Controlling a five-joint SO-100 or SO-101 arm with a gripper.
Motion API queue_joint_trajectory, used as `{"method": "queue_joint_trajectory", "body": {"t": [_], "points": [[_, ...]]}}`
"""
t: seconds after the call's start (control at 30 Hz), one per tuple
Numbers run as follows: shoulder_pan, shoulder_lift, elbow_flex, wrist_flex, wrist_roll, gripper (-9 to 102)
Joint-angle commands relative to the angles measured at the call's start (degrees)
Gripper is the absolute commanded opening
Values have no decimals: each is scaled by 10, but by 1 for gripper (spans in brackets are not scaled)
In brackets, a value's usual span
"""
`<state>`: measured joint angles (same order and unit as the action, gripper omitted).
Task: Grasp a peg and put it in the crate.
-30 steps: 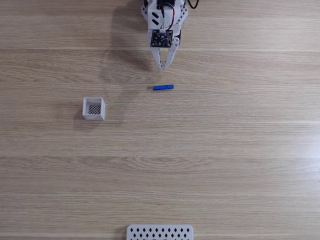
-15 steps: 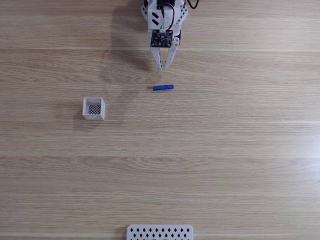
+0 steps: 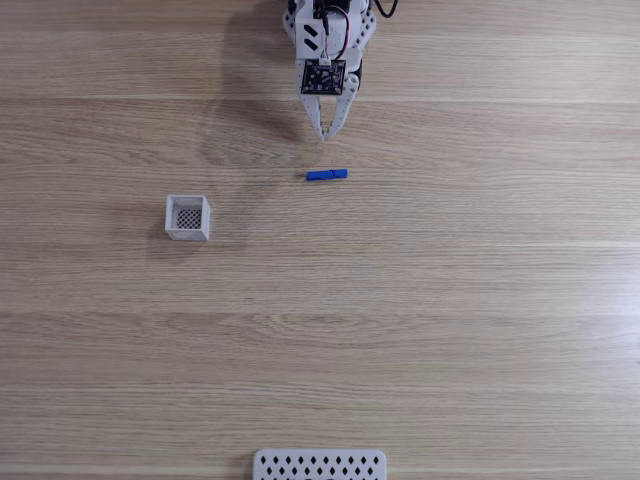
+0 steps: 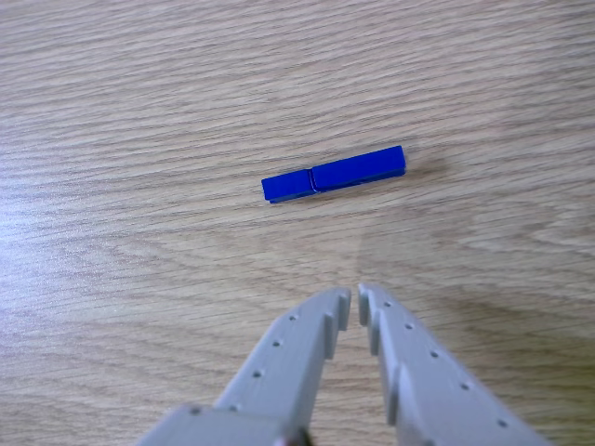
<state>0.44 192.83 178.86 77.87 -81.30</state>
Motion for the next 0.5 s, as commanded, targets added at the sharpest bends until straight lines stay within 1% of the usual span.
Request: {"method": "queue_joint_trajectory", "body": {"t": [0.0,0.33,0.47], "points": [[-2,18,13,4,5,0],[-4,12,12,3,4,-1],[5,-36,-17,-2,5,-1]]}}
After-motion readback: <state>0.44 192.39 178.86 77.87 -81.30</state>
